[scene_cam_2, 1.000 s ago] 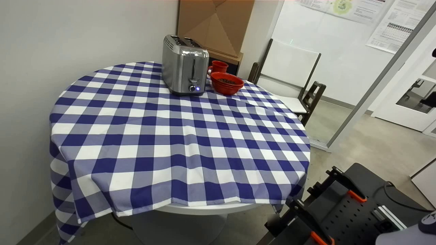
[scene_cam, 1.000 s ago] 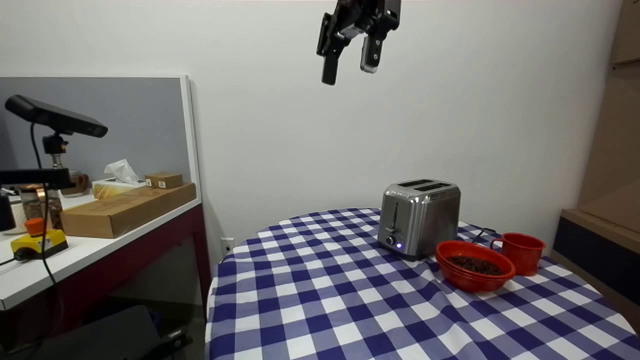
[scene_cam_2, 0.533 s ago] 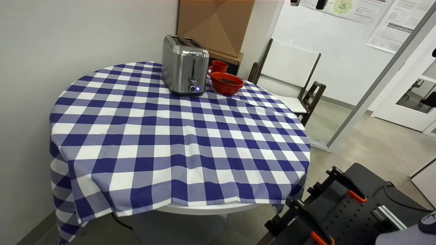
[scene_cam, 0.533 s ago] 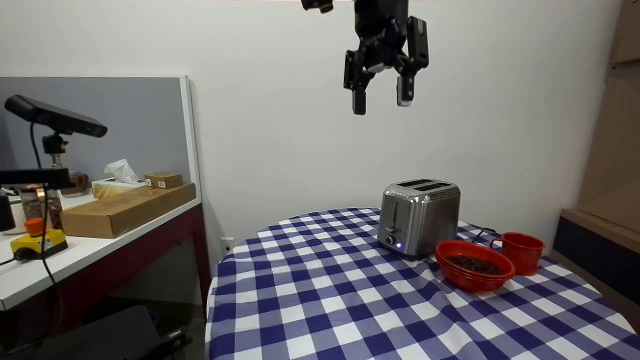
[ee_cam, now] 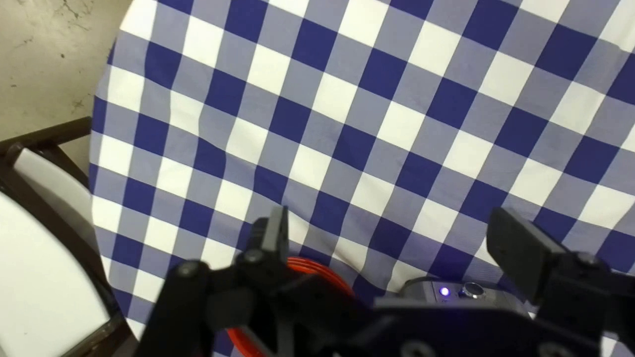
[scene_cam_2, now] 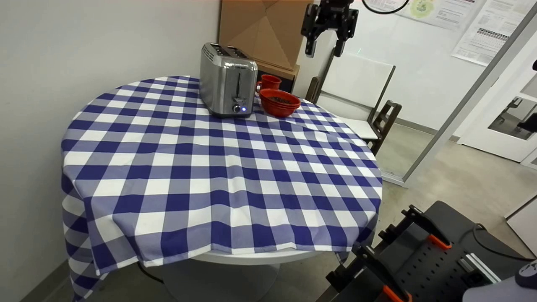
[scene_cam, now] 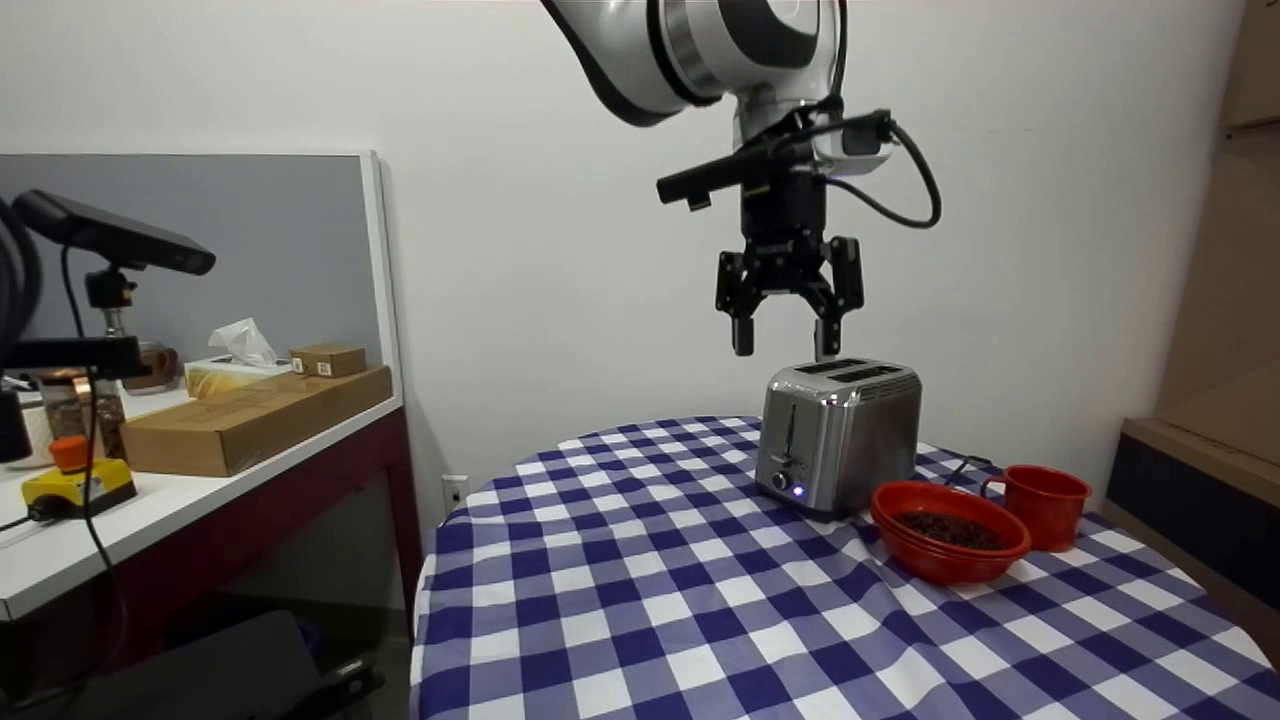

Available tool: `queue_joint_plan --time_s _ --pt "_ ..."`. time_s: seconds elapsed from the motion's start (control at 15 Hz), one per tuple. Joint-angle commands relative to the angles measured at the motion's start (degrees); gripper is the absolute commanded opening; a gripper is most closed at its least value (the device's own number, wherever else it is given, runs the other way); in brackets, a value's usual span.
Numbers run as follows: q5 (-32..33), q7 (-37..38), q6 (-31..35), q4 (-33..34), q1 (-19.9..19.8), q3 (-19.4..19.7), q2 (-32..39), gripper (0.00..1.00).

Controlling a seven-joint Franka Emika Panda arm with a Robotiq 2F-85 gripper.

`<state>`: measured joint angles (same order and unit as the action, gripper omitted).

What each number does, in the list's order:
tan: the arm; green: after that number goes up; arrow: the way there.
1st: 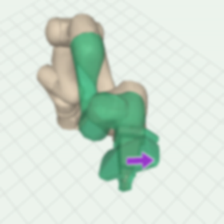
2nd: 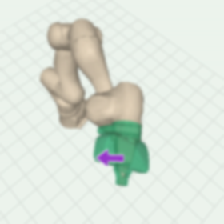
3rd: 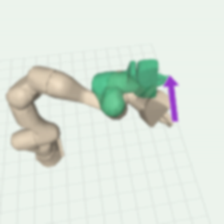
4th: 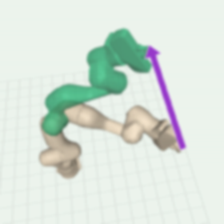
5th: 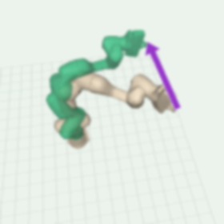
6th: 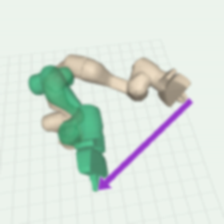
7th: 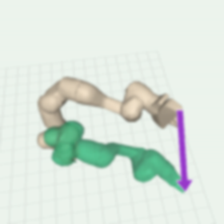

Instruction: Press the button on the toaster

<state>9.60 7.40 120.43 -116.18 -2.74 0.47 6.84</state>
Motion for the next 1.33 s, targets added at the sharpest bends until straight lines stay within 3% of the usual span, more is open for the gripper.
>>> queue_joint_plan --time_s 0.0,0.33,0.87,1.27 --pt "2.63 0.77 5.05 5.04 1.53 0.68 8.81 1.00" --pt "5.36 2.99 14.90 7.62 3.41 2.29 18.08 1.00" --pt "5.53 5.59 33.37 6.54 6.97 6.26 25.51 1.00" --pt "5.41 6.53 39.87 6.61 11.62 9.93 29.83 1.00"
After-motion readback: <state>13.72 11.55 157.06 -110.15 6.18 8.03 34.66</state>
